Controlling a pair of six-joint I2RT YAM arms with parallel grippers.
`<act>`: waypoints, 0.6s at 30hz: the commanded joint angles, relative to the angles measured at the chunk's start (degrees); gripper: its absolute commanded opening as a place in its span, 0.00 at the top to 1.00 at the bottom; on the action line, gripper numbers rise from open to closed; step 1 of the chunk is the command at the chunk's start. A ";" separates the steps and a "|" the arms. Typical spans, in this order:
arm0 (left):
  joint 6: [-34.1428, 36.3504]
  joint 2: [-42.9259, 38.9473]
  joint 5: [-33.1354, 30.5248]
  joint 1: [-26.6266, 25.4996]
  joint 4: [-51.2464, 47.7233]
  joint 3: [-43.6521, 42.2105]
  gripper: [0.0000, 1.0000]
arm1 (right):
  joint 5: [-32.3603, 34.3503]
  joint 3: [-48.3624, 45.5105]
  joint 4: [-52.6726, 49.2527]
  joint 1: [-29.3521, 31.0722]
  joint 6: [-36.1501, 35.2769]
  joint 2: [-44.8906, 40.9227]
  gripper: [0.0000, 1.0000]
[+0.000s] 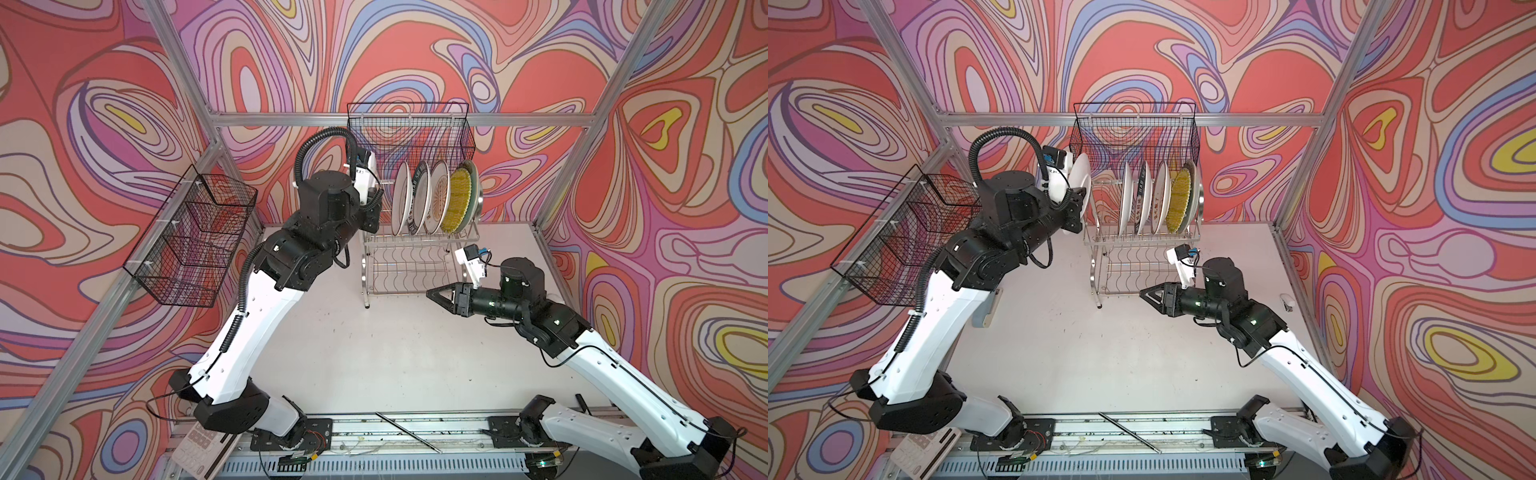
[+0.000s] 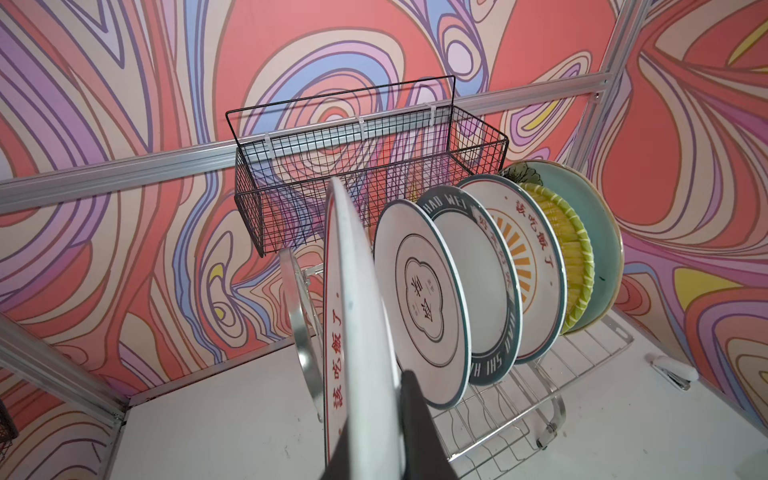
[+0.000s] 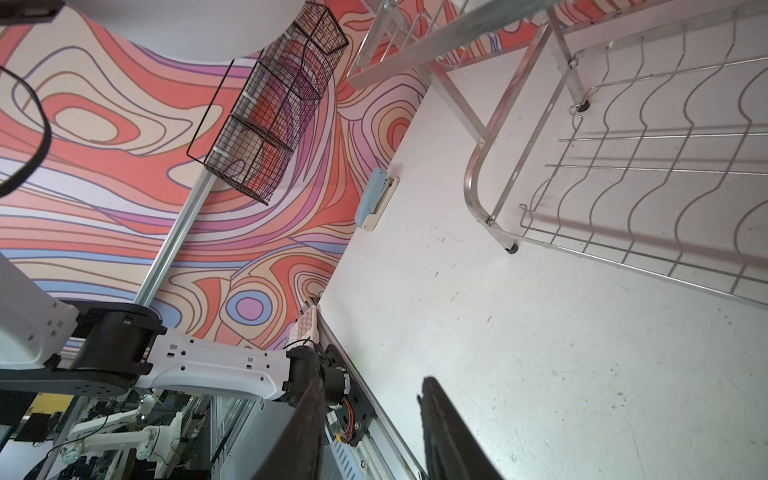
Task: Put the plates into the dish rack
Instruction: 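Open the right gripper and pull it back while the left gripper grips the plate top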
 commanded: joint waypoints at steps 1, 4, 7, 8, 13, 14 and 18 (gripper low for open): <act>-3.48 1.42 0.76 1.00 5.77 -0.19 1.00 | -0.61 -1.61 2.73 1.45 -1.84 -0.65 0.61; -4.73 2.23 1.96 1.71 8.23 -1.68 1.00 | -0.50 -2.61 3.84 2.31 -1.32 -0.60 0.61; -5.46 3.73 2.07 2.06 9.28 -1.92 1.00 | -0.38 -3.60 5.01 2.77 -0.31 -0.95 0.61; -5.80 4.17 2.15 2.27 9.80 -2.07 1.00 | -0.33 -3.82 5.35 2.90 0.02 -1.27 0.61; -7.74 4.90 2.40 3.22 13.58 -5.62 1.00 | 0.10 -4.45 5.60 3.29 0.77 -2.35 0.61; -8.00 5.06 2.02 3.31 14.17 -6.14 1.00 | 0.25 -4.44 5.44 3.37 0.80 -2.56 0.61; -8.87 5.75 2.44 3.81 15.61 -7.28 1.00 | 0.66 -4.32 4.98 3.47 1.04 -3.37 0.61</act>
